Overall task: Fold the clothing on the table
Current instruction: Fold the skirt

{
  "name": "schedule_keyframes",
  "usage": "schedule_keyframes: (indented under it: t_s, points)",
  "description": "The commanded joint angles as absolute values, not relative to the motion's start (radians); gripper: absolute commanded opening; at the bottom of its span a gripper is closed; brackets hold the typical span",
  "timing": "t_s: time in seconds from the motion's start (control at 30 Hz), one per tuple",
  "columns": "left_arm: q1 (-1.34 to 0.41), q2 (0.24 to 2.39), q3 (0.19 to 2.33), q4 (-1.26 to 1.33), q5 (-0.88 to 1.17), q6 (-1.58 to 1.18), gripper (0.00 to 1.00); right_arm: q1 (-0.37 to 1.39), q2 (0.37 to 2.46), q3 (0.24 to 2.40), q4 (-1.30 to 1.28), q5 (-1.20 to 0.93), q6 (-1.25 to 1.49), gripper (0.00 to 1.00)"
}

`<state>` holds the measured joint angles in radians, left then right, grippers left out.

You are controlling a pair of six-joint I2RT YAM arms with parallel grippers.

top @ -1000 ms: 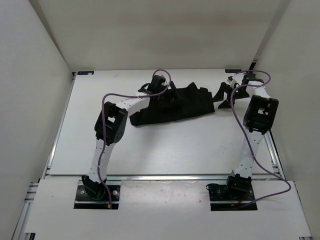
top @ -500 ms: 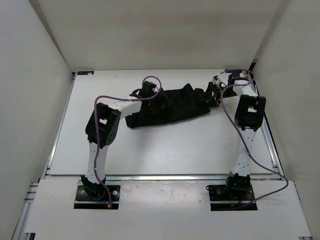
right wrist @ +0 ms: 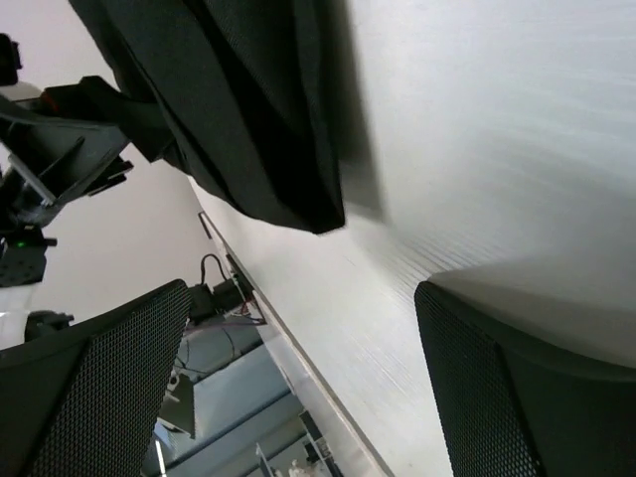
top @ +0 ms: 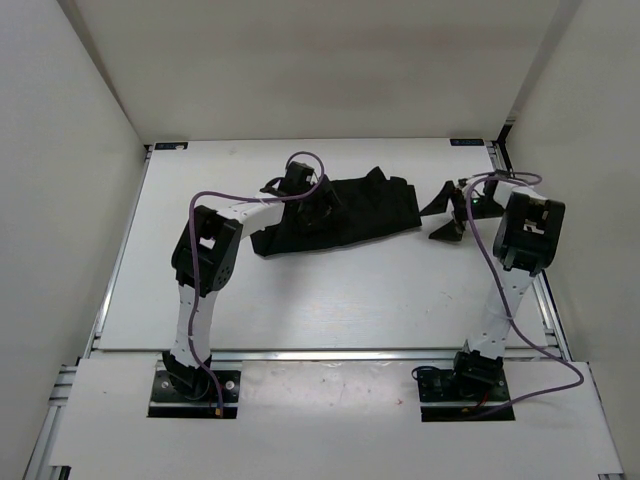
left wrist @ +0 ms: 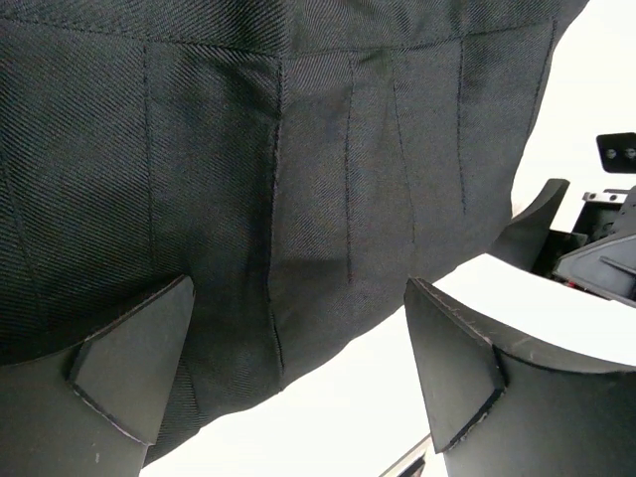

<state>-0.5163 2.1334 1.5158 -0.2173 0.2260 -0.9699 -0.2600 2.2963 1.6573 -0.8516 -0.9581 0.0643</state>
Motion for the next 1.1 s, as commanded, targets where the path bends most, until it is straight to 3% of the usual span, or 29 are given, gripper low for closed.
schedule_keyframes:
  t_s: [0.0, 0.37, 0.57, 0.77, 0.93, 1.0, 1.07]
  points:
    - [-0.517, 2.117, 1.560, -0.235, 0.241, -0.959, 0.99, -0.186, 2.240, 1.634, -0.740, -0.876, 0.182, 0.99]
    - [-0.497, 2.085, 1.546, -0.258, 0.247, -0.930, 0.99, -0.066, 2.399, 1.885, -0.701, -0.764, 0.250, 1.00]
    - [-0.499, 2.053, 1.488, -0.244, 0.245, -0.937, 0.99, -0.078, 2.459, 1.951, -0.696, -0.775, 0.262, 0.93]
    - [-0.500, 2.039, 1.440, -0.227, 0.258, -0.942, 0.99, -0.110, 2.486, 1.936, -0.641, -0.850, 0.299, 0.65]
    - [-0.497, 2.017, 1.420, -0.219, 0.255, -0.949, 0.99, -0.075, 2.528, 2.009, -0.666, -0.929, 0.256, 0.50]
    - [-0.494, 2.022, 1.416, -0.218, 0.252, -0.947, 0.98, -0.063, 2.534, 2.048, -0.682, -0.960, 0.221, 0.27]
    - [-0.491, 2.028, 1.417, -0.224, 0.261, -0.951, 0.99, -0.055, 2.530, 2.065, -0.687, -0.969, 0.195, 0.13]
